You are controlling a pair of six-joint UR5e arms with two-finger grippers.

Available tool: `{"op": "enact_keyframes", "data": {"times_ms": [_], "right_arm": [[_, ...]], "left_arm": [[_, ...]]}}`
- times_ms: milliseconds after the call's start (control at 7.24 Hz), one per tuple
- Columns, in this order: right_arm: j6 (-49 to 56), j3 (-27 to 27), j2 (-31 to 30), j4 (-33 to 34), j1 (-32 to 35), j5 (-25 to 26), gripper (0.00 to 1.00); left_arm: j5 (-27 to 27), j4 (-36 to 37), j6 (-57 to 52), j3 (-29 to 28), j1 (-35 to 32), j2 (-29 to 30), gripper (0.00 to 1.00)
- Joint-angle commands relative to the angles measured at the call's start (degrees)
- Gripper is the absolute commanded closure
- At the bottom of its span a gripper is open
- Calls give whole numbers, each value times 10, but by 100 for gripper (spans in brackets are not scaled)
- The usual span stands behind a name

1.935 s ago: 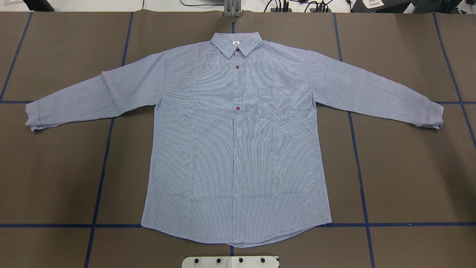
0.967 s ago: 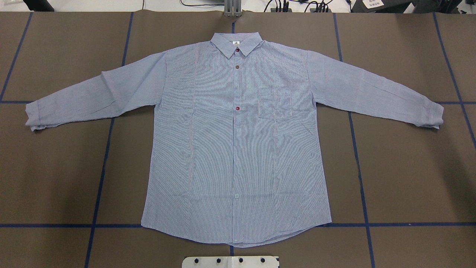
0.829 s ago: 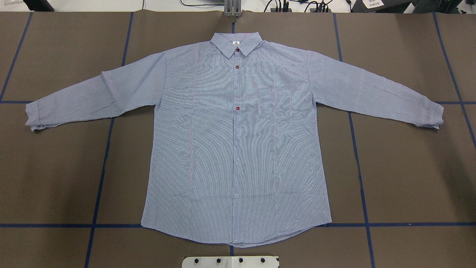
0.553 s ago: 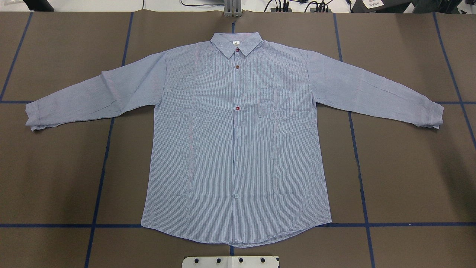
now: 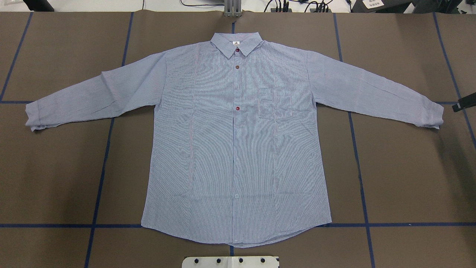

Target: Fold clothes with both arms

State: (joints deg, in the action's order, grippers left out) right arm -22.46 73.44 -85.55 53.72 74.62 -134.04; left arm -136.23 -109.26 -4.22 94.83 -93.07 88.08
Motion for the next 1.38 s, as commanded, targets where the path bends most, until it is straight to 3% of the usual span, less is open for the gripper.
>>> {"op": "enact_keyframes", "data": {"times_ms": [0,138,415,1244], "right_arm": [[-174,-43,17,-92,-25,39,1],[-193,-42,21,-93,-35,41,1],[-222,-49,33,-92,-55,42,17],[-229,-48,34,-89,-70,58,23]], "left_arm": [[0,-1,0,0,0,-1,0],[0,-1,0,0,0,-1,0],[0,-1,0,0,0,-2,0],[1,-2,0,-1,0,-2,0]]}}
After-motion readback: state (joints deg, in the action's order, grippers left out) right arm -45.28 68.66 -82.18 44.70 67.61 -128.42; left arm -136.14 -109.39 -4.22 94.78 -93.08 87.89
